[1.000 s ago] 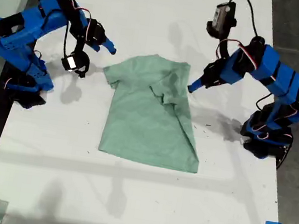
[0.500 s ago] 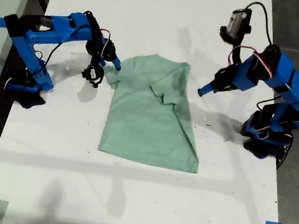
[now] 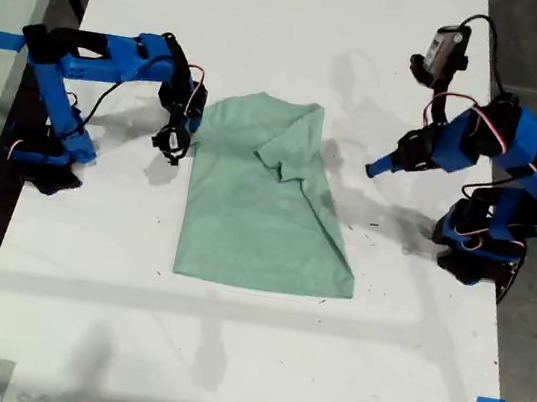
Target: Fold tshirt
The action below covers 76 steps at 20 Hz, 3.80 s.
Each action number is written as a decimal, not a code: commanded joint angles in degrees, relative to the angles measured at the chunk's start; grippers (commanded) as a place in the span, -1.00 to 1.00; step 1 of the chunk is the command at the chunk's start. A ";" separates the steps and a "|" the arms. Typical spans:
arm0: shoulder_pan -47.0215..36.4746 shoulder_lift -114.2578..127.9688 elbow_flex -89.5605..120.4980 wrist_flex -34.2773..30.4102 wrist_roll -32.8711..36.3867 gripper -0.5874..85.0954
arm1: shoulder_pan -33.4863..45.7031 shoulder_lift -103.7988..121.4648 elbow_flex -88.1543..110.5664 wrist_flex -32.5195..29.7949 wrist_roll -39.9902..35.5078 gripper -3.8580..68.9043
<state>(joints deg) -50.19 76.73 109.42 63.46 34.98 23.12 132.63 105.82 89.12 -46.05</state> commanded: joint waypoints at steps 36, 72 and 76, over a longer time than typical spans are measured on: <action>23.38 -2.29 -48.69 25.75 -8.35 -0.56 | -7.56 1.32 11.87 -12.66 4.57 -0.27; 36.65 33.22 10.11 4.13 -29.71 -0.44 | -16.61 -44.30 5.62 -32.43 10.90 -0.69; 36.56 33.22 10.20 4.04 -29.71 -0.44 | -16.70 -43.15 5.80 -32.26 10.37 -0.88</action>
<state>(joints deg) -13.54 106.88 119.88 68.82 5.98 5.98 84.64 112.15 56.87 -34.72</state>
